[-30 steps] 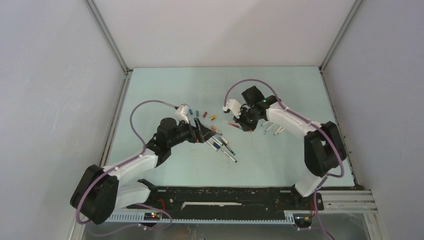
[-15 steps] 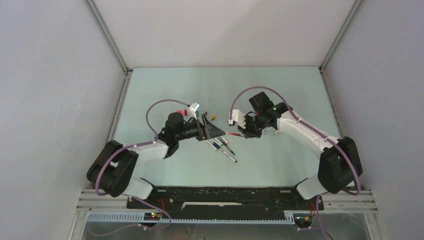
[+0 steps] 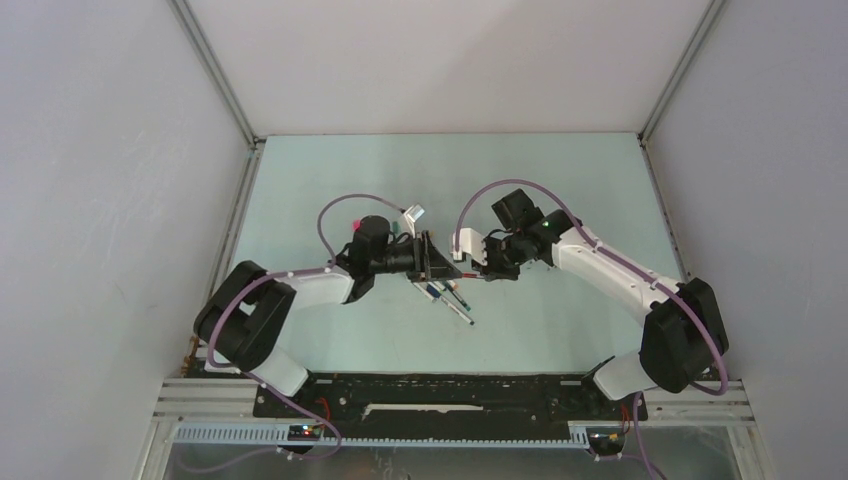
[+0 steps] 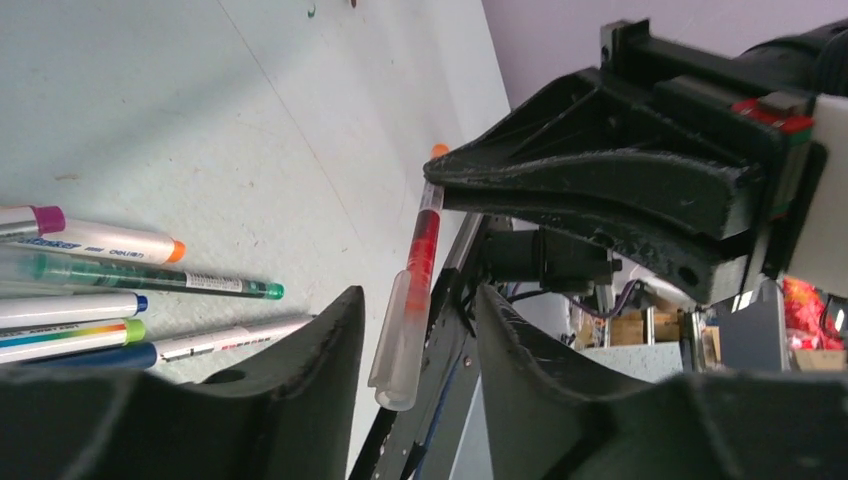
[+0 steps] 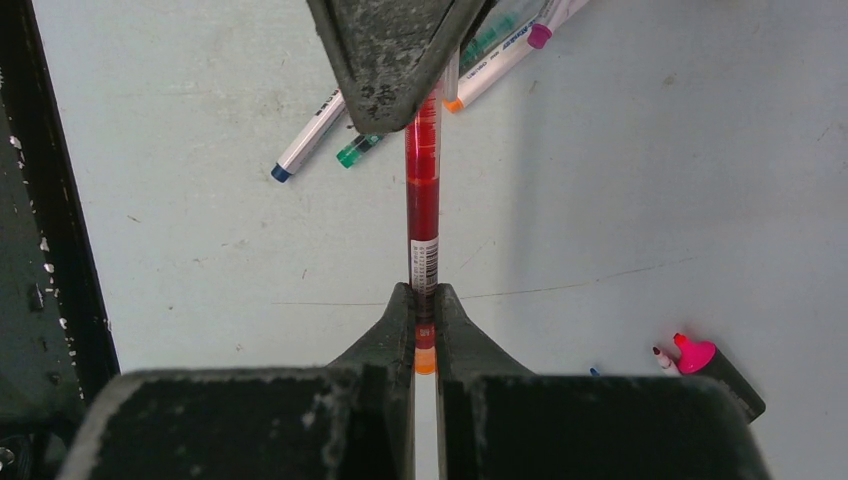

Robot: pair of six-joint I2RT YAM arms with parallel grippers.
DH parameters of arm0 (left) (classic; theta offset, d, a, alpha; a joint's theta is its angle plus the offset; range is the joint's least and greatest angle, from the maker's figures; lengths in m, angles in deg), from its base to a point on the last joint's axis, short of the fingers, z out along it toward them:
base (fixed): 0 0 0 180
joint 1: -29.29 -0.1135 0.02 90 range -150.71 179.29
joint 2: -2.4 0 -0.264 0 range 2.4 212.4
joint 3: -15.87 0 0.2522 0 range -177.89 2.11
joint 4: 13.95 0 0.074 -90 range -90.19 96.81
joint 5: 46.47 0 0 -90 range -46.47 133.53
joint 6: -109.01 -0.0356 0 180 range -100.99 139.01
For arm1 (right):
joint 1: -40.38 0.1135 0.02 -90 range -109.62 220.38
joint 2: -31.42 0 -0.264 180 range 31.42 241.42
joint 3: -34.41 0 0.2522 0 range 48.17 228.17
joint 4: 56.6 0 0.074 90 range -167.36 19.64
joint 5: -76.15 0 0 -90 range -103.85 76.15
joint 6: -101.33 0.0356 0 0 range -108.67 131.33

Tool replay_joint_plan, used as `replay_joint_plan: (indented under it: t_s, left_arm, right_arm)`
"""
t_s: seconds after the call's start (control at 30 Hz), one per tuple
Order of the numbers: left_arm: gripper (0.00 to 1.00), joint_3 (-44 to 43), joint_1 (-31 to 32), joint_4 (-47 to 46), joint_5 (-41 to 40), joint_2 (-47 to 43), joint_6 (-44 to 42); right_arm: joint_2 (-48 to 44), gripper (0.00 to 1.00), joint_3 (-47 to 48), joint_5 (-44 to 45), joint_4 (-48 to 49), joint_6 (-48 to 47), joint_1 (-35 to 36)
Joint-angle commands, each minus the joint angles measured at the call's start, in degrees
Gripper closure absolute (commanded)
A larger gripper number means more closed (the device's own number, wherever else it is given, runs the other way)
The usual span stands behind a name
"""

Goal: Open the pen caps

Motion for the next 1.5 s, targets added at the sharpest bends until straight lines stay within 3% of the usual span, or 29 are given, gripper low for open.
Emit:
replay_joint_plan:
  t_s: [0.0,0.07,0.2,0.27,0.37,0.57,0.63,0.87,1.07,1.17,1.27,1.37,1.4,1.47]
  left_arm:
    - [0.56,-2.66,0.56,0.68,3.39,1.19,-1.38]
    - [0.6,-2.83,0.86,1.01,4.09,1.46,-1.72]
    - [0.9,-3.02,1.14,0.59,5.27,1.94,-1.75]
    - [1.0,-2.66,1.13,-0.79,5.75,1.94,-1.16]
    - [1.0,-2.07,1.16,-2.8,5.52,0.92,-0.73]
    - [1.0,-1.64,1.17,-1.99,4.24,-1.5,-2.99]
    - [1.0,-1.25,1.15,-1.96,3.15,-2.17,-3.63]
    - [1.0,0.65,1.3,-6.24,-2.0,-5.2,-3.54]
    - [1.0,2.41,2.11,-6.95,-10.71,-10.37,-6.05]
    - [1.0,3.47,3.68,-8.0,-16.68,-13.08,-7.85]
    - [1.0,4.88,6.67,-10.71,-24.11,-15.9,-11.68]
    - [1.0,6.79,10.75,-13.79,-32.99,-18.81,-17.24]
    - [1.0,7.08,12.02,-14.55,-35.25,-19.41,-18.65]
    - [1.0,7.39,13.94,-16.0,-39.15,-20.0,-20.47]
  right_arm:
    - [-1.67,1.0,-0.23,0.68,0.9,-0.68,0.27]
    - [-1.67,1.0,-0.33,0.77,1.02,-0.68,0.32]
    - [-1.88,1.0,-0.34,1.03,1.14,-0.63,0.26]
    - [-2.04,1.0,-0.45,1.19,1.26,-0.59,0.33]
    - [-2.33,0.99,-0.78,1.23,1.74,-0.29,0.18]
    - [-4.09,0.69,-1.0,0.24,3.89,2.94,-1.53]
    - [-5.31,0.63,-0.93,-1.74,4.21,4.03,-2.76]
    - [-11.04,0.55,-0.91,-14.51,4.04,7.47,-10.51]
    - [-13.6,0.54,-0.99,-31.3,5.99,15.64,-19.2]
    - [-13.76,0.54,-2.57,-42.32,12.62,27.07,-23.78]
    - [-14.04,0.54,-10.18,-47.71,38.14,56.66,-27.46]
    - [-13.67,0.52,-20.02,-42.35,69.82,88.18,-28.71]
    - [-13.49,0.49,-22.01,-39.82,76.31,93.92,-28.73]
    - [-13.33,0.47,-23.73,-35.64,78.99,100.22,-28.25]
